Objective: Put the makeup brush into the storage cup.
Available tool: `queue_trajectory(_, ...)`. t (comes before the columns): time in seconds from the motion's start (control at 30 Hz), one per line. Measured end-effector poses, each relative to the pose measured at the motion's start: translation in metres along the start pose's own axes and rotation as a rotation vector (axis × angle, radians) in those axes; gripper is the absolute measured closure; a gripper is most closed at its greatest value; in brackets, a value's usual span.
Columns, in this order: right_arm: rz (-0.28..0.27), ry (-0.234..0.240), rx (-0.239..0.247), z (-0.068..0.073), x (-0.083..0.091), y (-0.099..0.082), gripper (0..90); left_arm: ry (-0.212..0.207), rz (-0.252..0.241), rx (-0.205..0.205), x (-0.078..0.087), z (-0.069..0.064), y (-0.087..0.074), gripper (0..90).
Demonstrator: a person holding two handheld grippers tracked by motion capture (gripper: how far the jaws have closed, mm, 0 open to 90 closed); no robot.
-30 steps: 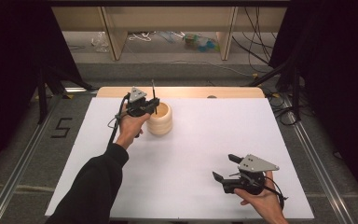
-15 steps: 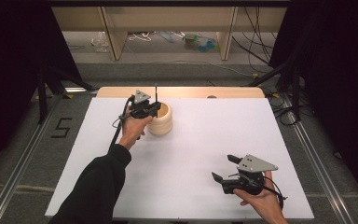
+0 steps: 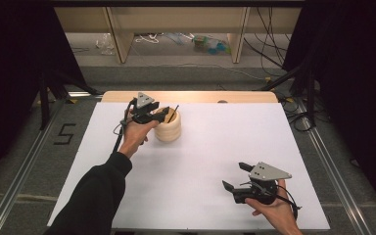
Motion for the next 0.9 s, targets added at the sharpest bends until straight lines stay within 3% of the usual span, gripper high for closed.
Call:
queue_trajectory(0.17,-0.019,-0.023,-0.002,-0.002,0.002,0.001,18.1,-0.042,0.003,0.047,0.010,-0.001,0.002,40.9)
queue_trajectory(0.47,-0.019,-0.025,-0.009,-0.003,0.002,0.001,18.0,-0.102,-0.044,0.070,0.031,-0.006,-0.001,31.8)
queue_trajectory(0.57,-0.023,-0.030,-0.014,-0.003,0.002,0.001,18.1,-0.119,-0.057,0.047,0.043,-0.009,-0.003,30.4)
queue_trajectory(0.67,-0.024,-0.032,-0.011,-0.004,0.002,0.001,18.0,-0.150,-0.067,0.064,0.053,-0.012,-0.008,28.4)
queue_trajectory(0.83,-0.021,-0.028,-0.012,-0.003,0.002,0.001,18.0,-0.167,-0.054,0.016,0.063,-0.020,-0.020,25.7)
queue_trajectory(0.9,-0.022,-0.031,-0.014,-0.003,0.002,0.001,18.0,-0.185,-0.067,0.038,0.067,-0.023,-0.024,24.8)
Point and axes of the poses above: each handheld gripper's, and its own axes: x roughly backward along the jaws, y roughly out of its top, z roughly to its left, the point moved 3 cm from there along -x, roughly forward along the jaws, and after that the axes turned 2 degrees about z, right-handed, at the moved point
